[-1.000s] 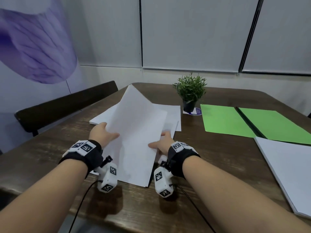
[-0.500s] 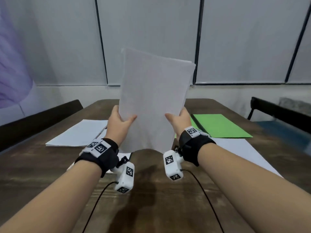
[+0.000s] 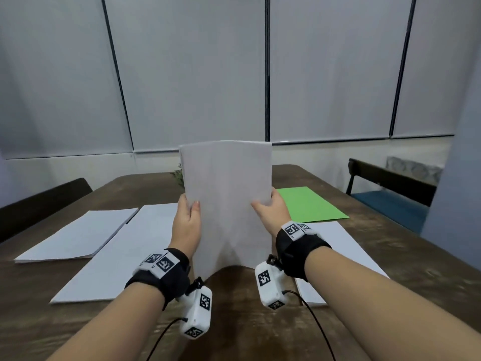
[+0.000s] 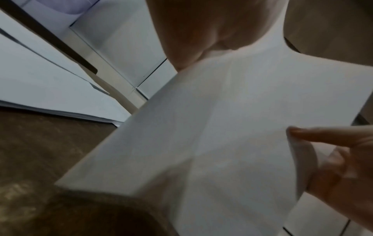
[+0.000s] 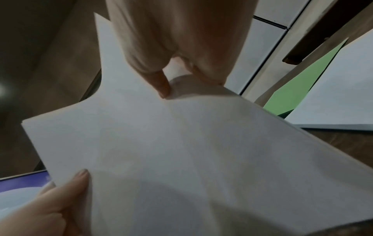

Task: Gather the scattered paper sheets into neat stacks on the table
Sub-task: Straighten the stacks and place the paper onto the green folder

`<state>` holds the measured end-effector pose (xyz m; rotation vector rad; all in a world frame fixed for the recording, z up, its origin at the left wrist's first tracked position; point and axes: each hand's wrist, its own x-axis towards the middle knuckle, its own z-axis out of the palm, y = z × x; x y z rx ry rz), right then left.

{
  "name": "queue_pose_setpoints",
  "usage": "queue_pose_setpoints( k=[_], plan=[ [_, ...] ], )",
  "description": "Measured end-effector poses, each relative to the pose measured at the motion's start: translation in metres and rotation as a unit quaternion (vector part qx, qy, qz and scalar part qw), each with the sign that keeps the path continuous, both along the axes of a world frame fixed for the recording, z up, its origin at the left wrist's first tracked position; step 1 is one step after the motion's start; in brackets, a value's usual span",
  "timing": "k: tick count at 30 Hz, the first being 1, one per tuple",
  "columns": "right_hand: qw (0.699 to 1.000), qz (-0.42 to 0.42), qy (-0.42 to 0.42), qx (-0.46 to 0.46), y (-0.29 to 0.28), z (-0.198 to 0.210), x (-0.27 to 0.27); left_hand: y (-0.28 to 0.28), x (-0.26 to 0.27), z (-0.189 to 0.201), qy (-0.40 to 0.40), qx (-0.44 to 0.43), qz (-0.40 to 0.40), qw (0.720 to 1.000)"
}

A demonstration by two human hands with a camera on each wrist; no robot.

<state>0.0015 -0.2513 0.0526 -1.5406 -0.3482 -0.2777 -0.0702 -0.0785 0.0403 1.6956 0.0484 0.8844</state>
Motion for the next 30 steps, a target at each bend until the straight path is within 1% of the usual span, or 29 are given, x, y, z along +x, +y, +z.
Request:
queue_pose_setpoints(
  k=[2, 4, 6, 8, 10, 11, 14, 16, 18, 20, 23, 24, 25, 26, 27, 28, 29, 30],
  plan=[
    [0.999, -0.023, -0.019, 0.013, -0.002, 0.006, 0.0, -0.002, 0.002, 0.005, -0.018, 0.001, 0.038, 0.999],
    [0.999, -0.031, -0.025, 0.028, -0.005, 0.009, 0.0, -0.003, 0.006, 0.006, -0.021, -0.018, 0.059, 0.998],
    [1.0, -0.025, -0.001, 0.015, -0.007, 0.004, 0.0, -0.005, 0.011, 0.001, 0.01, -0.04, 0.052, 0.998],
    [0.998, -0.015, 0.052, -0.033, -0.008, -0.012, 0.0, -0.01, 0.014, -0.012, 0.06, -0.048, 0.035, 0.996],
    [0.991, -0.007, 0.094, -0.094, -0.01, -0.03, -0.001, -0.015, 0.013, -0.025, 0.102, -0.023, 0.033, 0.994],
    [0.989, -0.01, 0.099, -0.109, -0.011, -0.036, -0.002, -0.017, 0.014, -0.028, 0.116, -0.005, 0.041, 0.992],
    [0.992, -0.045, 0.073, -0.089, -0.022, -0.032, -0.001, -0.023, 0.02, -0.024, 0.117, 0.033, 0.06, 0.991],
    [0.992, -0.074, 0.053, -0.085, -0.038, -0.017, 0.005, -0.031, 0.027, -0.011, 0.113, 0.047, 0.045, 0.991],
    [0.991, -0.097, 0.045, -0.085, -0.062, -0.001, 0.015, -0.045, 0.039, 0.006, 0.112, 0.049, 0.009, 0.992],
    [0.988, -0.111, 0.062, -0.083, -0.092, 0.009, 0.025, -0.065, 0.055, 0.017, 0.141, 0.046, -0.025, 0.989],
    [0.975, -0.125, 0.121, -0.137, -0.142, 0.007, 0.035, -0.101, 0.079, 0.012, 0.191, 0.033, -0.085, 0.977],
    [0.969, -0.128, 0.145, -0.156, -0.158, 0.002, 0.039, -0.115, 0.087, 0.005, 0.211, 0.008, -0.107, 0.971],
    [0.96, -0.125, 0.175, -0.181, -0.171, -0.004, 0.039, -0.129, 0.091, -0.003, 0.256, -0.006, -0.136, 0.957],
    [0.949, -0.123, 0.205, -0.205, -0.181, -0.012, 0.042, -0.14, 0.095, -0.011, 0.316, -0.008, -0.132, 0.939],
    [0.934, -0.126, 0.236, -0.238, -0.189, -0.02, 0.042, -0.151, 0.097, -0.015, 0.384, 0.022, -0.115, 0.916],
    [0.918, -0.13, 0.261, -0.268, -0.196, -0.028, 0.043, -0.159, 0.098, -0.029, 0.417, 0.22, -0.085, 0.878],
    [0.9, -0.129, 0.286, -0.302, -0.201, -0.035, 0.044, -0.168, 0.096, -0.037, 0.434, 0.314, -0.079, 0.841],
    [0.887, -0.126, 0.303, -0.325, -0.205, -0.045, 0.048, -0.177, 0.099, -0.043, 0.45, 0.323, -0.076, 0.829]
  ],
)
